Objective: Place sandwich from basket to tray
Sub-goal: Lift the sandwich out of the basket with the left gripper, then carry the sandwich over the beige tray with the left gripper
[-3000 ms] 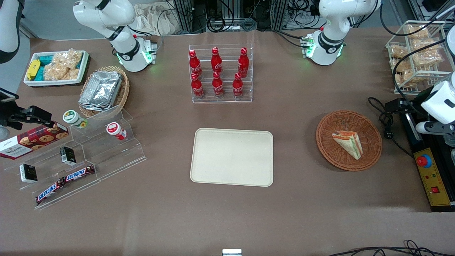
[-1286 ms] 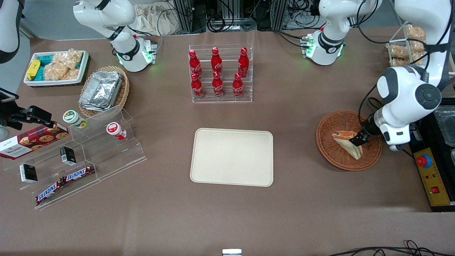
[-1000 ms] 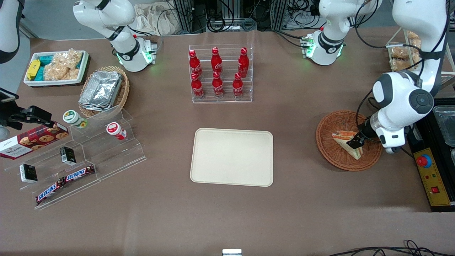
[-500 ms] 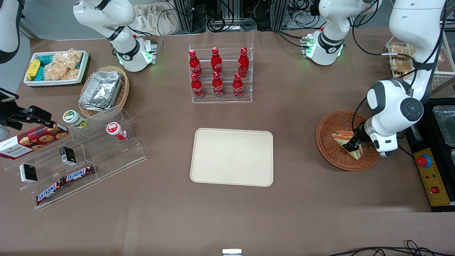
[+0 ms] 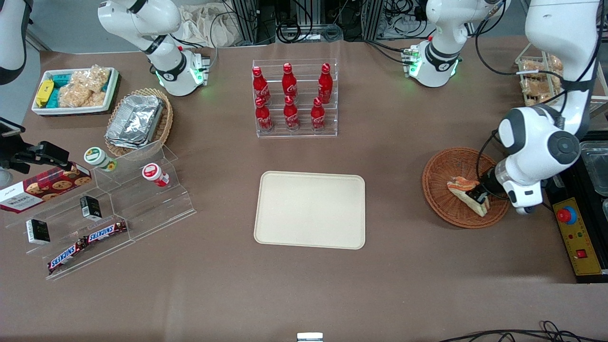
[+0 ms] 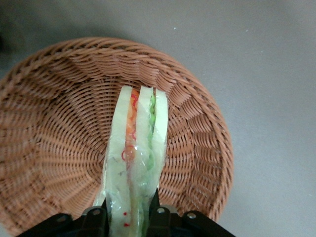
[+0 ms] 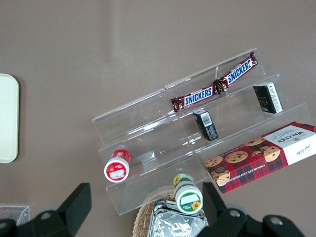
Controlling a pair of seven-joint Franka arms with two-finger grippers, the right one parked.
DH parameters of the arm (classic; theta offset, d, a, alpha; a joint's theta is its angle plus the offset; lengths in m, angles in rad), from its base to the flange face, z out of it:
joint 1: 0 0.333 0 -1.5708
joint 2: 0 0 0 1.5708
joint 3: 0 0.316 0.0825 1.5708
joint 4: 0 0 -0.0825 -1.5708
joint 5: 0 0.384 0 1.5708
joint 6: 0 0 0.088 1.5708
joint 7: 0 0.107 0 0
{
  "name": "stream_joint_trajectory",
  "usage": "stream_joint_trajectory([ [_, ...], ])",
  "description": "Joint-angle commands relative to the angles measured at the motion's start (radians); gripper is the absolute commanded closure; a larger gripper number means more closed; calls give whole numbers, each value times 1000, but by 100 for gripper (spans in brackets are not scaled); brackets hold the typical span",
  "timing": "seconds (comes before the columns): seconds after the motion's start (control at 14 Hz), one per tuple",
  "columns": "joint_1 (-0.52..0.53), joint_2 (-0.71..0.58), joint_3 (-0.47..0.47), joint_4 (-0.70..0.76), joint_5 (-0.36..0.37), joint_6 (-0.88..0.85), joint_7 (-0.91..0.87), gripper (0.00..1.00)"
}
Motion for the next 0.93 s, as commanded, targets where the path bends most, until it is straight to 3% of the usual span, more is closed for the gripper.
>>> stream_joint_trajectory([
  [0.0,-3,-6,-14,180,-1,-240,12,100],
  [0.29,-78,36,-93,450,-4,-494,246,100],
  [0.64,-328,173,-112,577,-3,-467,162,100],
  [0.86,-444,311,-109,628,25,-348,82,100],
])
